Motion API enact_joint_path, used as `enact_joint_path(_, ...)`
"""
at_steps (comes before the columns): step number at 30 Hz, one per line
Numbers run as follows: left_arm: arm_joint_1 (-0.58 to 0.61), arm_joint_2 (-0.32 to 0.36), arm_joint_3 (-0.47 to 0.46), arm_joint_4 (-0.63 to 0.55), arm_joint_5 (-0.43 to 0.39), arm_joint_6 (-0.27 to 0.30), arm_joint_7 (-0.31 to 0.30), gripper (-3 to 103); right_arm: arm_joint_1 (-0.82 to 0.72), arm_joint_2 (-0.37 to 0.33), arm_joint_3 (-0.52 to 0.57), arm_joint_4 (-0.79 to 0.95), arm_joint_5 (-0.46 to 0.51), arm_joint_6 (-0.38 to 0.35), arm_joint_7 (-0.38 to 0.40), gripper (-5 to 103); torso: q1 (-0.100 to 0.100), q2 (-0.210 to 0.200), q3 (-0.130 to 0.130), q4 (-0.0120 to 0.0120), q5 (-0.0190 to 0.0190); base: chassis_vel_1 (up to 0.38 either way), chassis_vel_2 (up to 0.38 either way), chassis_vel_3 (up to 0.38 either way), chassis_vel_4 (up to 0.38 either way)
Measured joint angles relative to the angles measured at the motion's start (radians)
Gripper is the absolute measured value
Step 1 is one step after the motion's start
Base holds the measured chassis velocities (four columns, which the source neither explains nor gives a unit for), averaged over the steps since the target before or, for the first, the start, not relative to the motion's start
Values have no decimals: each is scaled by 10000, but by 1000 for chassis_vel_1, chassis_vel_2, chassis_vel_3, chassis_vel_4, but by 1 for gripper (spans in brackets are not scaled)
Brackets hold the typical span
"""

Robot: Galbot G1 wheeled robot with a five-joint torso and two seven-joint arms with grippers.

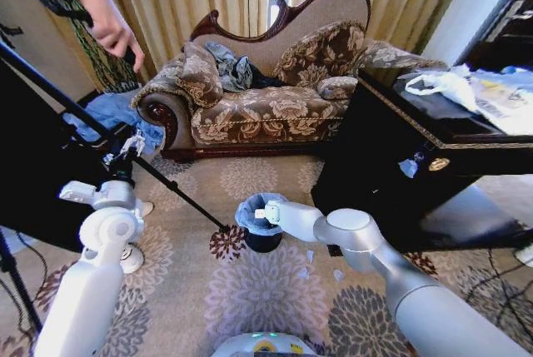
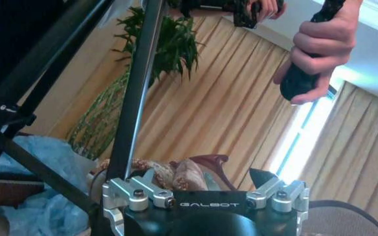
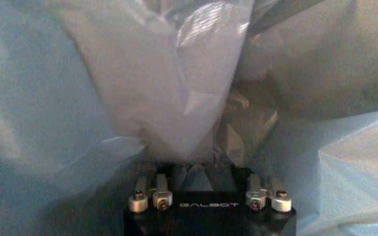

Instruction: Place a garbage bag over the trash bin.

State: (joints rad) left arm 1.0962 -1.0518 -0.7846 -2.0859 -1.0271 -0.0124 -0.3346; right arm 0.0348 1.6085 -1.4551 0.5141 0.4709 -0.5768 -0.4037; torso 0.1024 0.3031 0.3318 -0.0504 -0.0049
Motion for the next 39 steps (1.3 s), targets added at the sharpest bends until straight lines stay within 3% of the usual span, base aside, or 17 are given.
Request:
enact_joint_path(2,70,-13,-41,-30,-1,-9,2,97,22,-1,192,227,619,-560,150,70,0,0,0,0,0,0,0,0,0)
enact_joint_path(3,70,-13,-41,-30,-1,-9,2,97,22,-1,192,227,619,-560,150,70,0,0,0,0,0,0,0,0,0)
enact_joint_path(6,138,-14,-83,-46,-14,-32,12,97,-16,0,633,453,1604,-1465,509,80,-1,0,0,3,0,0,0,0,0)
enact_joint_path(10,194,5,-87,-48,-27,-86,26,94,-123,-4,929,268,2338,-1598,1049,96,0,0,0,1,0,0,0,0,0)
enact_joint_path(12,220,5,-87,-62,-31,-93,30,94,-156,-6,1025,224,2469,-1602,1190,99,0,0,0,-1,-1,0,0,0,0)
enact_joint_path(17,247,-20,-87,-84,-37,-112,41,97,-216,-5,1295,71,2613,-1600,1378,100,-1,0,-1,0,0,0,0,0,0)
enact_joint_path(23,285,-75,-74,-89,-31,-140,62,97,-420,-2,1570,-273,2291,-1307,1047,100,0,0,0,0,0,0,0,0,0)
enact_joint_path(29,522,-95,-40,-133,-8,-184,86,97,-1047,0,2392,-1319,874,-141,630,100,-1,0,0,3,3,0,0,0,0)
enact_joint_path(39,461,-70,96,-12,61,-248,124,96,-1260,-7,2672,-884,873,-114,696,100,0,0,0,-2,-1,0,0,0,0)
